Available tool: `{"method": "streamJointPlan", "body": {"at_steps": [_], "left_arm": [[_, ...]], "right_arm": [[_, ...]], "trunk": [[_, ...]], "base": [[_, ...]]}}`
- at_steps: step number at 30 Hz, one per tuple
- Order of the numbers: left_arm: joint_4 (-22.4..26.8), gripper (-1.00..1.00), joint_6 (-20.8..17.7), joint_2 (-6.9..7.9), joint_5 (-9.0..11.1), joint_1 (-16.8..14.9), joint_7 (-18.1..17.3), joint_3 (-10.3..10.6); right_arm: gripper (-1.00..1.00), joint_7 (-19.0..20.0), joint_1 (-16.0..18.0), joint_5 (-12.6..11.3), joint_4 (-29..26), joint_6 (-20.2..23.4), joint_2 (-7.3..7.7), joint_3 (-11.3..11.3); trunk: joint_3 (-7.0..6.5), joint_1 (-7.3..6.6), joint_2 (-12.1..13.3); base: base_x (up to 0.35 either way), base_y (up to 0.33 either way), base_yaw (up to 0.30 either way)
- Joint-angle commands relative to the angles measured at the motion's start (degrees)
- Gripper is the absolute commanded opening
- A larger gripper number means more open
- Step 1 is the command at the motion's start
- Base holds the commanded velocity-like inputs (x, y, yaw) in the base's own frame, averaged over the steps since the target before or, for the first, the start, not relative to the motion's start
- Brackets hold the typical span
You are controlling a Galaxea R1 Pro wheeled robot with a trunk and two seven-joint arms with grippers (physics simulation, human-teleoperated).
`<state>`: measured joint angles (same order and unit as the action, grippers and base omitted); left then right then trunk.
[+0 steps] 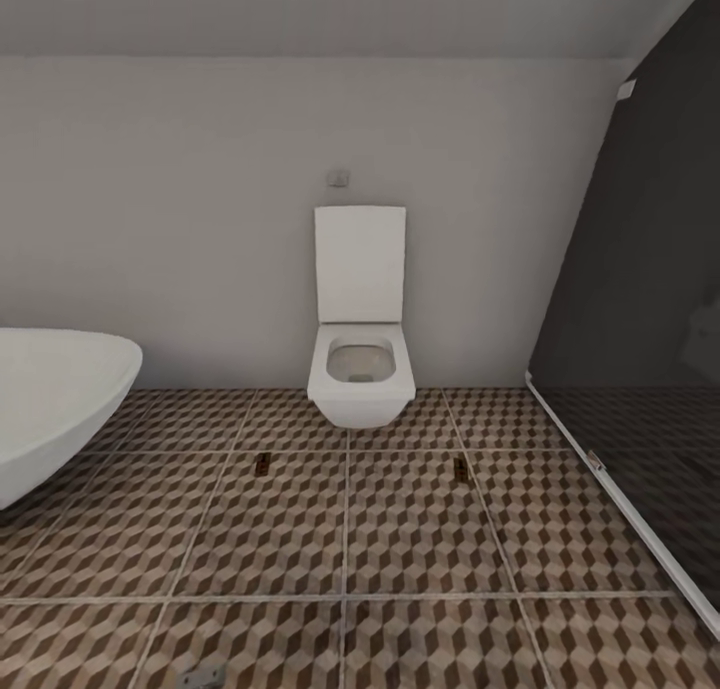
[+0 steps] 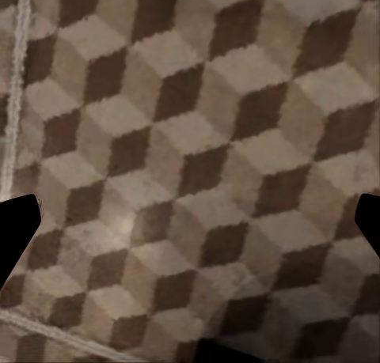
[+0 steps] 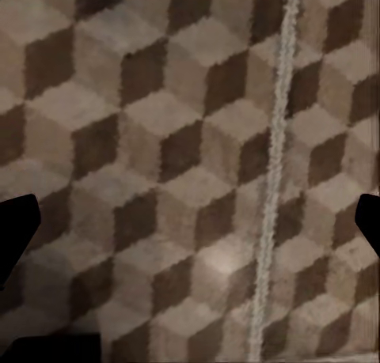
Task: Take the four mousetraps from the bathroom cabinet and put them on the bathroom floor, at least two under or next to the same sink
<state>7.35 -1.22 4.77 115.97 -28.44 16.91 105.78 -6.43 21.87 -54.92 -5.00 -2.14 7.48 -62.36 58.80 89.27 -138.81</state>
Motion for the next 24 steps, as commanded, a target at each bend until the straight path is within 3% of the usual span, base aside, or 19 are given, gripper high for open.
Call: {"method": "streamJointPlan", "body": {"at_steps": [1, 16, 24], "left_arm": [[0.2, 1.0, -0.1, 0.06, 0.0, 0.0, 0.4, 0.2], [0.2, 1.0, -0.2, 0.14, -0.1, 0.3, 0.3, 0.2], [0.2, 1.0, -0.2, 0.15, -0.1, 0.3, 0.3, 0.2]], "right_arm": [[1.0, -0.3, -0.1, -0.5, 0.0, -0.1, 0.05, -0.5], [1.0, -0.3, -0.8, -0.5, 1.3, -0.1, 0.03, -0.5], [1.0, -0.3, -0.8, -0.5, 1.3, -0.1, 0.06, -0.5]], "trunk": [[-0.14, -0.24, 0.4], [-2.83, -3.53, 6.4], [-2.83, -3.53, 6.4]], "base": [[0.0, 0.0, 0.0], [0.0, 0.0, 0.0], [0.0, 0.0, 0.0]]}}
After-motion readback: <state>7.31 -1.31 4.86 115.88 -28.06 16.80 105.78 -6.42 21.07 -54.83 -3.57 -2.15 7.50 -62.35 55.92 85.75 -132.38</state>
